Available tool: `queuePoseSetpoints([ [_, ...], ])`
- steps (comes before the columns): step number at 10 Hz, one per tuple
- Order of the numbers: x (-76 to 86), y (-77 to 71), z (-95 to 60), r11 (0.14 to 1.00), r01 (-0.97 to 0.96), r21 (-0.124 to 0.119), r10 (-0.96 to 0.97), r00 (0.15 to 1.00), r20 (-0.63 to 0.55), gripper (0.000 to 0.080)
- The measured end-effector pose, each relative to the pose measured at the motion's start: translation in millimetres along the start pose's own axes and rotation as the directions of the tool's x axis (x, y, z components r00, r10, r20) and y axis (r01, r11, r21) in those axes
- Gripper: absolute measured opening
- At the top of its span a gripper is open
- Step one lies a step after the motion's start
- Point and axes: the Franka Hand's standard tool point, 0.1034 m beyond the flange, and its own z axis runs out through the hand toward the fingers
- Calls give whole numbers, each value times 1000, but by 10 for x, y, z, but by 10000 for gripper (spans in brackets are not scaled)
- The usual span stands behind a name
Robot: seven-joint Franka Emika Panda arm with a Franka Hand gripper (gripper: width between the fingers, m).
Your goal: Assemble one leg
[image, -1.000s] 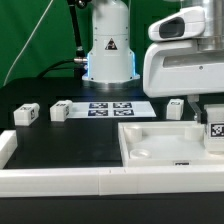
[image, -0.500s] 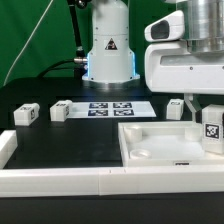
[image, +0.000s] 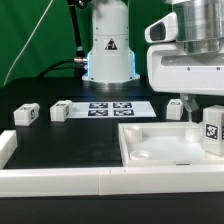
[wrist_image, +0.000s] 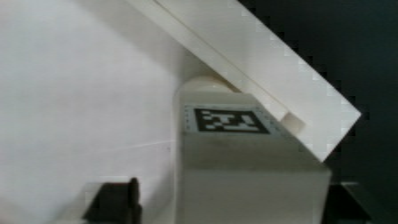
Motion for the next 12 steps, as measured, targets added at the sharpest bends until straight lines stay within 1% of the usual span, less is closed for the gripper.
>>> queuePoseSetpoints([
  [1, -8, -6, 0, 1000, 4, 3, -4, 1000, 3, 591],
  [2, -8, -4, -1, 996, 94, 1, -94, 996, 5, 591],
  [3, -14, 2, -3, 966, 260, -7, -260, 965, 15, 639],
  [4, -18, -25, -19, 904, 428, -10, -428, 904, 17, 647],
  [5, -28, -45, -33, 843, 537, -13, -537, 843, 28, 647],
  [7, -19, -71, -70, 677, 736, -24, -734, 677, 50, 649],
  [8, -23, -79, -76, 616, 787, -29, -786, 616, 51, 649],
  [9, -26, -79, -74, 519, 854, -34, -852, 520, 54, 649],
  [10, -33, -74, -68, 463, 885, -37, -884, 465, 58, 649],
  [11, -24, -68, -53, 374, 927, -41, -926, 375, 49, 649],
  [12, -14, -53, -41, 324, 945, -41, -944, 326, 45, 649],
])
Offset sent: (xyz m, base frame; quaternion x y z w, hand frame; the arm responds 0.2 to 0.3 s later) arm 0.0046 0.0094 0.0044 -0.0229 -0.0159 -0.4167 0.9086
